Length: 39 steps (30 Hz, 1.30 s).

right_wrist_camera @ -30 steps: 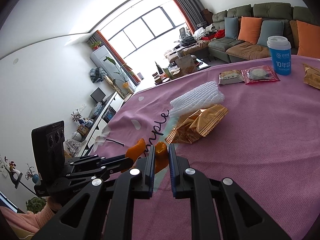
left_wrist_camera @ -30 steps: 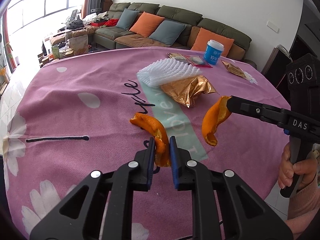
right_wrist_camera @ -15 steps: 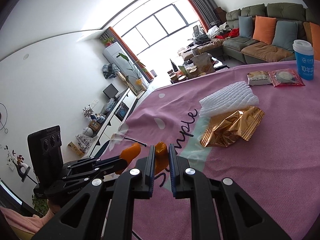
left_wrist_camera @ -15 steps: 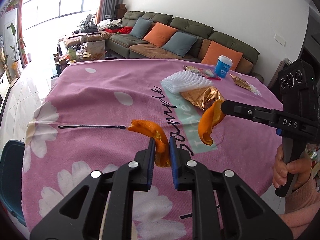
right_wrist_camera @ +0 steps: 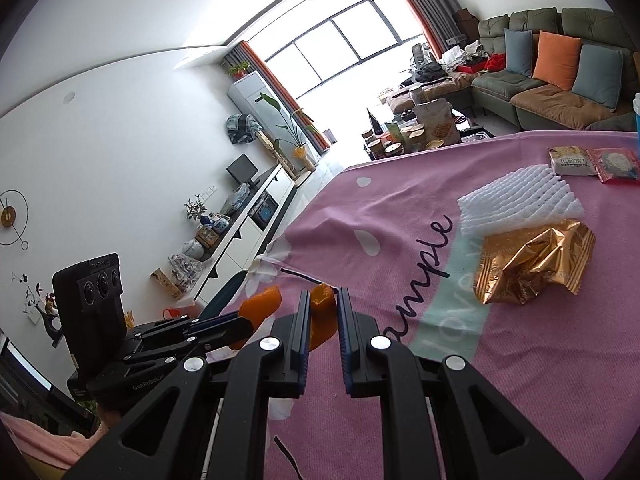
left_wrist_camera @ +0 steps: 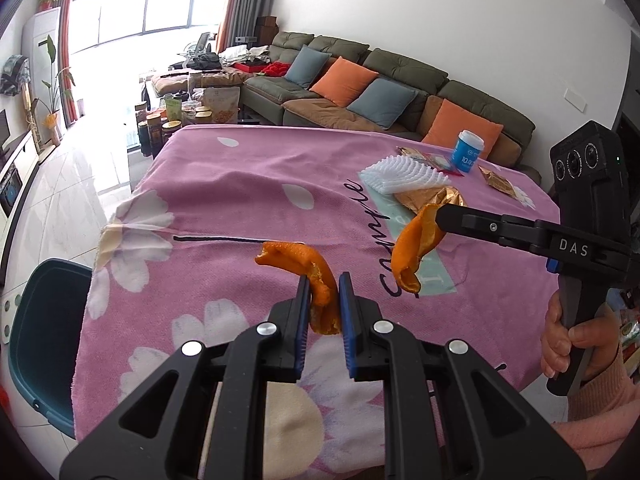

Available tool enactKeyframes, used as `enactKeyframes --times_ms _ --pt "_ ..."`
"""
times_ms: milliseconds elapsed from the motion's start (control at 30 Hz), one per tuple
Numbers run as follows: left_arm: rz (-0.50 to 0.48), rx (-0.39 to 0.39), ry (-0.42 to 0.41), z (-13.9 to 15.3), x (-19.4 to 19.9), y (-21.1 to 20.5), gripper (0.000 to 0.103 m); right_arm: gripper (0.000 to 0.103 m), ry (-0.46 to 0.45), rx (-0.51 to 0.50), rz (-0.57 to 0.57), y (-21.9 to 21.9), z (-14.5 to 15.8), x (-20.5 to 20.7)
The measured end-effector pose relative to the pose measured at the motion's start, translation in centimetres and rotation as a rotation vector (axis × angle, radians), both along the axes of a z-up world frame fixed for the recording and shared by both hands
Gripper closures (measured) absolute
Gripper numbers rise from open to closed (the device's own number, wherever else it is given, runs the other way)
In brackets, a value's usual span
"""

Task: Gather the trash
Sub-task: 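Carry both orange peels from the table over the teal bin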

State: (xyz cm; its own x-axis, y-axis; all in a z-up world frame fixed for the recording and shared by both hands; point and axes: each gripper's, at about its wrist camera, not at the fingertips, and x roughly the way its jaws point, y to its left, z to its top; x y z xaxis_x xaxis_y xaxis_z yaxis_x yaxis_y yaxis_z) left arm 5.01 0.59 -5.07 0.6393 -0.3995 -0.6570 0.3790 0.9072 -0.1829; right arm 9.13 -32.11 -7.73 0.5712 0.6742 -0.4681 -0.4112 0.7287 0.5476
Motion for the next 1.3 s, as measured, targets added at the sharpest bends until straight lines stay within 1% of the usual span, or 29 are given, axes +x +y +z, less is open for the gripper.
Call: enactKeyframes --times_ms 433,967,1300 --pt "0.085 -0.007 -0.019 0.8 -0.7 4.0 0.088 0.091 -0.002 0.006 0.084 3.4 0.4 1.1" --pt "0.200 -0.014 -0.033 1.5 -1.5 8.7 0.088 0.091 -0.012 0.000 0.193 8.4 1.6 2.8" --pt "0.262 -0.018 -0.040 1.6 -1.8 11.5 0.088 0.091 -0.004 -0.008 0.260 12.0 1.8 3.4"
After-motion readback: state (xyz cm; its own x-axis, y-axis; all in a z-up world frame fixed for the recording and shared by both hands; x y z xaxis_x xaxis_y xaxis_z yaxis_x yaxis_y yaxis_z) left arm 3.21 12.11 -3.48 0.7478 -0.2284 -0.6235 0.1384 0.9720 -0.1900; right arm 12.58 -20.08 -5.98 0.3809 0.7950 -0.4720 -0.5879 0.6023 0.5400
